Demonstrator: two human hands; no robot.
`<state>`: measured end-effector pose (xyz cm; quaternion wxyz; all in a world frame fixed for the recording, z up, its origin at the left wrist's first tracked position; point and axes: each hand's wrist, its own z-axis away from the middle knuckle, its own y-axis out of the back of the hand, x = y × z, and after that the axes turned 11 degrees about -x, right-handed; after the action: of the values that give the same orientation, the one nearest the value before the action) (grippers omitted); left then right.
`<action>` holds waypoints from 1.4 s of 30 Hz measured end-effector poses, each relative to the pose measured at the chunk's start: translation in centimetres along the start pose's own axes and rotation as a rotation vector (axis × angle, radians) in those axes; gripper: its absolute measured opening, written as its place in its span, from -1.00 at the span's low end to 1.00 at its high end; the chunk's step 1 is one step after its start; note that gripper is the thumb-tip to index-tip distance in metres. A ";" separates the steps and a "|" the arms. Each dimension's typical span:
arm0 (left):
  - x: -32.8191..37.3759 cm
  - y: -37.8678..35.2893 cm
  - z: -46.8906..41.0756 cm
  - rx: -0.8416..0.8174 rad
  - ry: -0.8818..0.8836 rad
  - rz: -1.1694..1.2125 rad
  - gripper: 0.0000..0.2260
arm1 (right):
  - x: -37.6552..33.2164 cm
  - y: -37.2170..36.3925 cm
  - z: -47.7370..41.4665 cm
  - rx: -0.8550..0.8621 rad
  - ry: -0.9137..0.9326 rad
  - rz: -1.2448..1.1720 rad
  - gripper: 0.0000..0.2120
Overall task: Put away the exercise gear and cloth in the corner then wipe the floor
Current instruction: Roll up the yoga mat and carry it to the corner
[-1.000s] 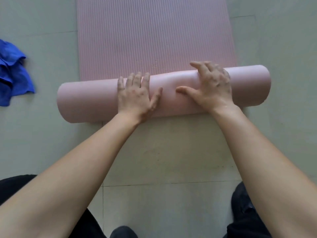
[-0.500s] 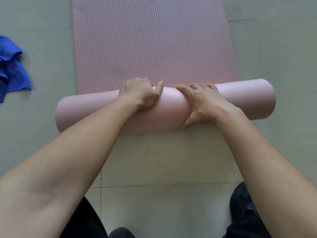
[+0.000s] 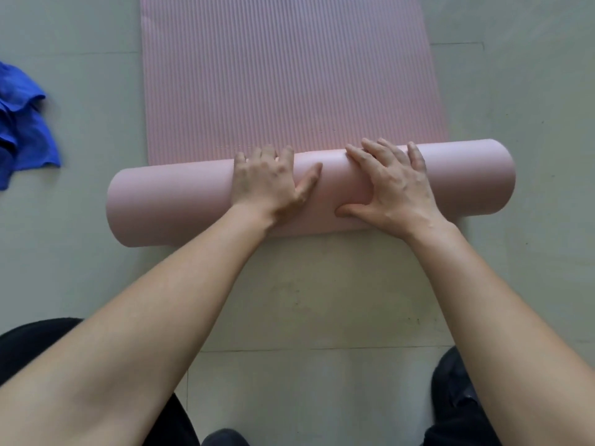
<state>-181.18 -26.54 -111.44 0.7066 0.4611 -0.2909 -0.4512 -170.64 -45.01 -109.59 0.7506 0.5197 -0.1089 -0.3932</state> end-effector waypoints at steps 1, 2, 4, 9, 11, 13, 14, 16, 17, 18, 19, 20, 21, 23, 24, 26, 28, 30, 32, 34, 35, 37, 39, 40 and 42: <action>-0.1 0.6 -0.5 0.016 -0.003 -0.013 -0.33 | 0.0 -0.4 0.2 0.013 0.007 0.014 -0.02; -0.1 1.3 -1.0 0.023 -0.009 -0.017 -0.35 | 0.0 -0.4 0.4 0.015 0.013 0.030 0.01; -0.2 2.8 -2.0 -0.003 -0.026 -0.002 -0.35 | 0.0 0.3 0.5 -0.044 0.019 0.063 0.16; -1.3 0.9 -1.6 -0.339 -0.042 0.137 -0.20 | -0.7 2.2 1.1 -0.381 0.041 0.102 0.31; -1.6 -0.3 -0.3 -0.378 -0.017 0.179 -0.27 | -1.2 2.2 1.0 -0.463 0.053 0.069 0.28; -1.5 0.0 0.3 -0.177 0.013 0.168 -0.45 | -1.0 2.5 0.6 -0.460 0.045 -0.008 0.27; -1.3 0.6 0.5 -0.042 0.027 0.152 -0.54 | -0.9 2.8 0.3 -0.422 0.022 -0.063 0.26; -0.9 1.4 0.7 0.111 0.038 0.148 -0.56 | -0.4 3.1 -0.4 -0.205 -0.041 -0.132 0.11; -0.8 1.4 0.8 0.130 0.041 0.159 -0.49 | -0.2 3.1 -0.9 -0.032 -0.081 -0.157 -0.04; -0.7 1.1 1.0 0.123 0.043 0.157 -0.42 | -0.1 3.1 -1.4 0.143 -0.110 -0.183 -0.23; -0.7 0.6 1.1 0.120 0.048 0.128 -0.38 | -0.3 3.1 -2.0 0.276 -0.126 -0.191 -0.41; -0.7 0.1 1.1 0.117 0.056 0.086 -0.36 | -0.6 3.0 -2.3 0.337 -0.122 -0.189 -0.52; -0.8 -0.3 0.8 0.111 0.066 0.055 -0.36 | -0.7 2.8 -2.6 0.335 -0.099 -0.190 -0.54; -0.8 -0.2 0.1 0.106 0.078 0.035 -0.39 | -0.9 1.9 -2.2 0.187 -0.051 -0.148 -0.39; -0.8 0.1 -0.2 0.119 0.082 0.024 -0.40 | -0.9 1.2 -1.6 0.094 -0.033 -0.079 -0.25; -0.8 1.3 -1.0 0.163 0.078 0.004 -0.43 | -0.4 0.1 -0.3 0.003 -0.001 0.064 0.06; -0.7 3.2 -1.6 0.131 0.063 0.020 -0.46 | 0.0 0.5 0.5 -0.021 0.017 0.138 0.28; -0.7 4.2 -2.1 0.036 0.063 0.043 -0.44 | 0.0 1.5 0.9 -0.087 0.002 0.135 0.36; -0.6 3.8 -2.0 -0.123 0.071 0.063 -0.38 | -0.1 2.6 1.2 -0.220 -0.001 0.093 0.34; -0.7 2.0 -1.0 -0.258 0.079 0.109 -0.37 | -0.3 3.1 1.5 -0.387 0.017 0.067 0.30; -0.8 1.2 -0.3 -0.279 0.084 0.140 -0.39 | -0.4 3.2 1.5 -0.440 0.025 0.075 0.29; -0.9 0.6 0.4 -0.181 0.084 0.194 -0.48 | -0.5 3.4 1.4 -0.457 0.025 0.067 0.27; -1.0 1.3 0.5 0.024 0.050 0.173 -0.62 | -0.3 3.8 0.9 -0.393 0.009 -0.016 0.24; -1.0 1.8 0.6 0.103 0.021 0.147 -0.65 | -0.1 4.0 0.6 -0.318 -0.001 -0.056 0.21; -0.9 1.9 0.9 0.156 -0.025 0.129 -0.55 | 0.4 4.3 -0.2 -0.056 -0.060 -0.124 0.05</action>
<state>-181.59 -25.70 -109.30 0.6924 0.4896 -0.3630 -0.3863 -168.17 -44.52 -106.07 0.7356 0.4920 -0.0879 -0.4573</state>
